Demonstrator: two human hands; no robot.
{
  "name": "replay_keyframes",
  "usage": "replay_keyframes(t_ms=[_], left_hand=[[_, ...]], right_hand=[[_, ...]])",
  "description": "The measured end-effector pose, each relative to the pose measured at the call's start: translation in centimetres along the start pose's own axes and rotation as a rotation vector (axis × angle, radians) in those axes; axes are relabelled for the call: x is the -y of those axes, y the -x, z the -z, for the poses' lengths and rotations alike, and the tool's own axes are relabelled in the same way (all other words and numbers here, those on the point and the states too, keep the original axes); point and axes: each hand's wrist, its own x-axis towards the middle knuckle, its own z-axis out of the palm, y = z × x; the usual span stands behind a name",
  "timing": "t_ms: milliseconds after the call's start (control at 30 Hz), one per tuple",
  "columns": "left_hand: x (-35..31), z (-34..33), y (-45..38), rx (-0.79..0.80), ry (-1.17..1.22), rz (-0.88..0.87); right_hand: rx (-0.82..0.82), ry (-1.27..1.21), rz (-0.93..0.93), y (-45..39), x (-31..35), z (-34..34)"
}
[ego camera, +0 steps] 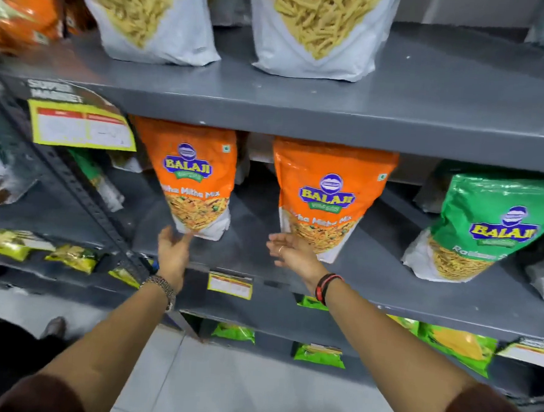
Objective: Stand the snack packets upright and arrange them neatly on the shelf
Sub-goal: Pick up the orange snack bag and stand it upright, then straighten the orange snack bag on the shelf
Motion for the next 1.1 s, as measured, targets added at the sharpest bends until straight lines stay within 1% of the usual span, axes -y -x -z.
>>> replay_keyframes(t_ms=[100,300,367,433,600,800,967,1033,1100], left_hand=[[-1.0,2.5,-3.0,0.112,-0.042,-0.073],[-1.4,4.3,-8.7,0.335,-0.264,-0.148],[-1.7,4.4,-9.6,0.405,-0.269,-0.173],[-1.9,4.5,-10.2,0.431,-0.246,-0.183],[-1.9,4.7,-10.7,0.431,-0.17,-0.181],[-1.2,5.0,-11.3,0.458,-0.118,-0.179],[-1.0,5.1,-11.2,0.449,-0.187,-0.182],[-0.4,5.0,-11.0,0.385,-0.236,-0.203],[0.6,5.2,-10.2,0.264,-0.247,-0.242]], right_hand=[[-0.04,0.014,0.035,-2.4,1.7,-3.8],[-0.112,0.032,-0.003,-6.8,3.5,-9.9],[-0.136,0.059,-0.012,-7.6,3.6,-10.9],[-0.153,0.037,0.002,-8.3,3.5,-11.7],[-0.222,0.083,0.056,-9.2,2.9,-12.7],[-0.24,0.066,0.084,-9.3,2.3,-13.2],[-0.204,0.123,0.076,-9.3,2.2,-12.9],[-0.216,0.164,0.066,-9.1,1.5,-12.5],[-0.268,0.197,0.053,-8.2,0.3,-11.5]])
